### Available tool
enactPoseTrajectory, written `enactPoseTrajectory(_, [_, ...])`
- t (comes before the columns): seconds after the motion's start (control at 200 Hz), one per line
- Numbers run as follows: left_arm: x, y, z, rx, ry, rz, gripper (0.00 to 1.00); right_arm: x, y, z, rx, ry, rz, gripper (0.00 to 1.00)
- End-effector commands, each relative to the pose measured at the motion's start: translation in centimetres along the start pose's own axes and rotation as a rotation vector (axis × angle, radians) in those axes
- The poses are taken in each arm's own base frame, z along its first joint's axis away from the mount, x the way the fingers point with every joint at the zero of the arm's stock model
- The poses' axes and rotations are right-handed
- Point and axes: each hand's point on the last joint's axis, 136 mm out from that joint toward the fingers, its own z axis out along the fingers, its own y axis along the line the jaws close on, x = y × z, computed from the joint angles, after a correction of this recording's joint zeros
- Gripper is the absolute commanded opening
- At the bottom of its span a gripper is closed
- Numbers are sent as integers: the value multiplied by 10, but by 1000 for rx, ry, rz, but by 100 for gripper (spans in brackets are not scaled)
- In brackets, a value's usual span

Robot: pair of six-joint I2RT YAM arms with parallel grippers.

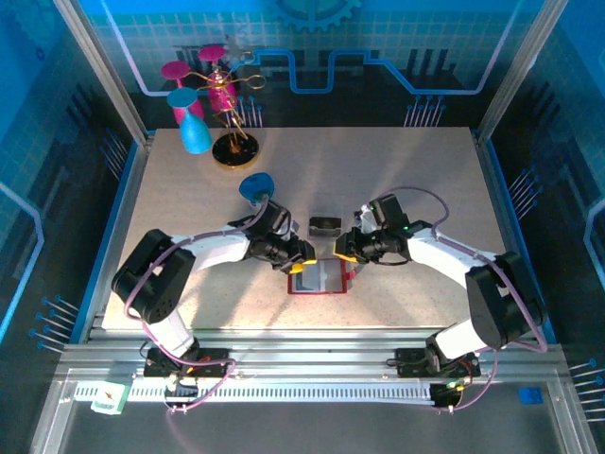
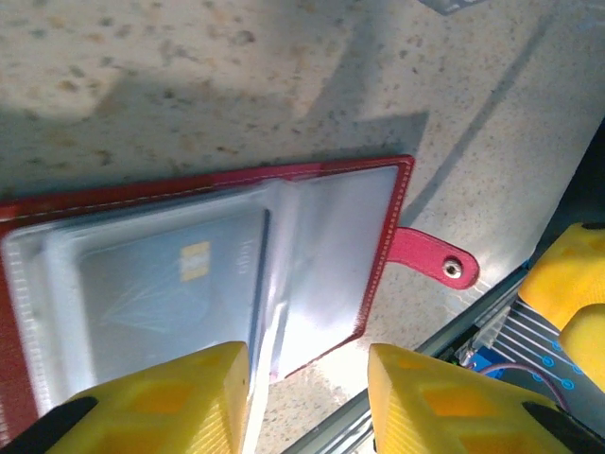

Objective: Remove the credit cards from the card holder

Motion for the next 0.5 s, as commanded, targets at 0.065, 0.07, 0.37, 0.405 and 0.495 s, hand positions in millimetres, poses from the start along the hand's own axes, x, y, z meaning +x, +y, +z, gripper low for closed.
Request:
enactPoseTrajectory(0.065, [6, -22, 8, 36, 57, 41, 41, 3, -15, -13, 43, -16, 14, 29])
enactPoseTrajectory(0.07, [7, -22, 8, 37, 59, 41, 42, 3, -15, -13, 44, -15, 15, 29])
enactPoseTrajectory(0.37, [13, -32, 22, 34, 106, 65, 50, 6, -19, -21, 48, -46, 24, 29])
enactPoseTrajectory(0.405, [14, -33, 24, 34, 110, 67, 51, 6, -20, -21, 48, -47, 27, 29])
enactPoseTrajectory(0.495, [15, -35, 28, 30, 121, 69, 54, 6, -21, -23, 50, -59, 26, 30])
